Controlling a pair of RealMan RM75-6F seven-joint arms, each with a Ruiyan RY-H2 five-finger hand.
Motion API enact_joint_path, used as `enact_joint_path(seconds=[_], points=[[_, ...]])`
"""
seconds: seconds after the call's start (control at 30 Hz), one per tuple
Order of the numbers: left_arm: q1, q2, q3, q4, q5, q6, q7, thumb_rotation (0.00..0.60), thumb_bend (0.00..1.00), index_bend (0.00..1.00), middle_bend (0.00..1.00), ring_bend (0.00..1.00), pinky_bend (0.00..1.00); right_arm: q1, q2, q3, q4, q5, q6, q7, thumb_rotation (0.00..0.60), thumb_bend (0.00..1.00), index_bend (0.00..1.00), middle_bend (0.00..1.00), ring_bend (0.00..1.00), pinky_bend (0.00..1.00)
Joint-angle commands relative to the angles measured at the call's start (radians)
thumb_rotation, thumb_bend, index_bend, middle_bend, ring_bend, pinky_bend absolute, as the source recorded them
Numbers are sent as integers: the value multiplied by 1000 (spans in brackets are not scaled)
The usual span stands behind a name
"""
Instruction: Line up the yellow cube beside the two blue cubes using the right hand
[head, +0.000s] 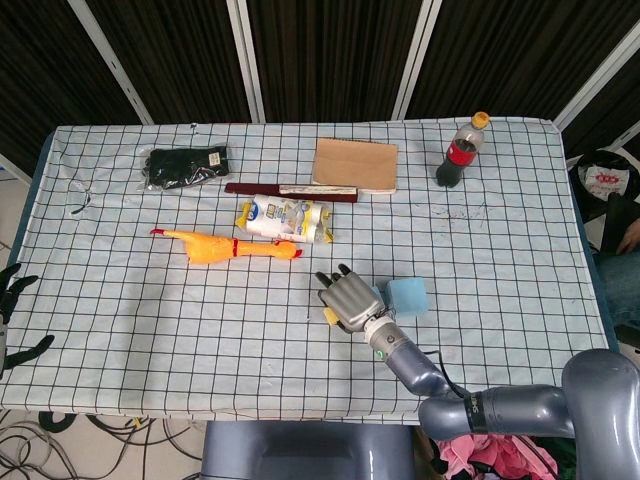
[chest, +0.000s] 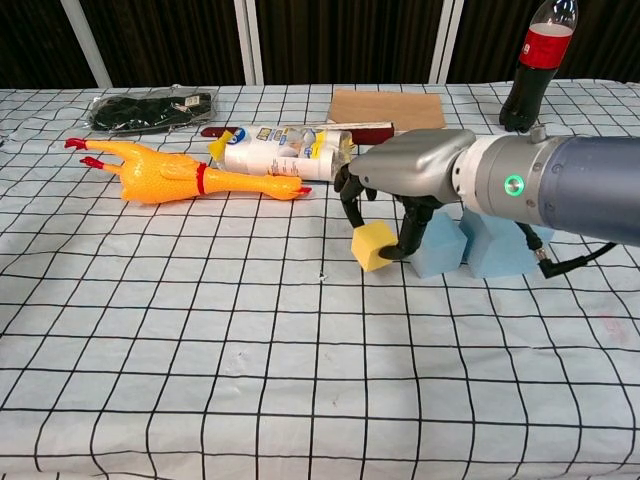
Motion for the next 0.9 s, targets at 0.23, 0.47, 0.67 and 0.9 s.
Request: enact_joint_path(seconds=[0.23, 0.47, 0.67, 0.9], points=[[0, 0, 0, 2, 0, 0, 0, 600, 42, 205, 103, 0, 0, 55, 9, 21, 22, 118, -49, -6, 600, 320, 537, 105, 232, 132], [0, 1, 1, 3, 0, -1, -1, 600, 42, 205, 103, 0, 0, 79, -8, 11, 49, 143, -64, 0, 600, 320, 537, 104, 230, 132], [0, 2, 2, 2, 1, -2, -2, 600, 42, 205, 103, 0, 0, 93, -24, -11, 83, 151, -57, -13, 600, 319, 537, 104, 229, 132], [1, 3, 1, 0, 0, -3, 0, 600, 43, 205, 103, 0, 0, 97, -41, -33, 115, 149, -57, -14, 600, 320, 539, 105, 229, 131]])
